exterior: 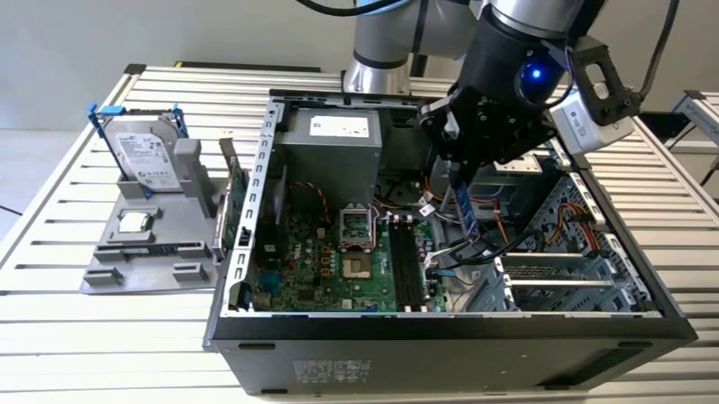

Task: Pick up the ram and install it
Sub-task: 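Insert the ram into the slot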

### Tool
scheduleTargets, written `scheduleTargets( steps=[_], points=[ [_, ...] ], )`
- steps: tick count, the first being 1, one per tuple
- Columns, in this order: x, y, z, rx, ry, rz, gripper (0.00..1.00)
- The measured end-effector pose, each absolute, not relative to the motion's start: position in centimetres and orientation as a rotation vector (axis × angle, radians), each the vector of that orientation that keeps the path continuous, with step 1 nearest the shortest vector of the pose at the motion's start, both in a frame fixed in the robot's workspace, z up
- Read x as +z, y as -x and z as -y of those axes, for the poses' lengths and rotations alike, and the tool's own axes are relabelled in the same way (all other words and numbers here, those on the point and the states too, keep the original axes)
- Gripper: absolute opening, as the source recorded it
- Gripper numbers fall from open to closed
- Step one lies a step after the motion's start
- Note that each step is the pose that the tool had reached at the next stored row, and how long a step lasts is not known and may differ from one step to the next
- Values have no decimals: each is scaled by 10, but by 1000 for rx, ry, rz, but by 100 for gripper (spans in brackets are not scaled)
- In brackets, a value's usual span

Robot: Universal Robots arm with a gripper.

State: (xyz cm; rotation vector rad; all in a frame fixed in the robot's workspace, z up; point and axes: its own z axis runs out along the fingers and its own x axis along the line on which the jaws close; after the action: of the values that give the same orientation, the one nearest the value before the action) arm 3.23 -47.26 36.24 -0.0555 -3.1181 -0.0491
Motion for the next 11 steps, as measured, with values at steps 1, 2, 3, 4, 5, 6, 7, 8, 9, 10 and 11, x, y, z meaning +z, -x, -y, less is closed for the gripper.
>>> scheduleTargets(
  steps=[1, 2, 3, 4, 5, 6, 7, 8, 9, 10, 11],
  points=[
    [362, -32, 472, -49, 56, 3119, 0],
    [362, -32, 472, -49, 59, 3119, 0],
    [361, -32, 472, -49, 62, 3119, 0],
    [361, -32, 472, -48, 66, 3120, 0],
    [360, -32, 472, -48, 71, 3120, 0],
    [360, -32, 472, -48, 76, 3120, 0],
    [360, -32, 472, -48, 80, 3120, 0],
    [359, -32, 472, -48, 85, 3120, 0],
    [359, -32, 472, -48, 91, 3120, 0],
    [358, -32, 472, -48, 96, 3120, 0],
    [358, -32, 472, -48, 102, 3120, 0]
  ],
)
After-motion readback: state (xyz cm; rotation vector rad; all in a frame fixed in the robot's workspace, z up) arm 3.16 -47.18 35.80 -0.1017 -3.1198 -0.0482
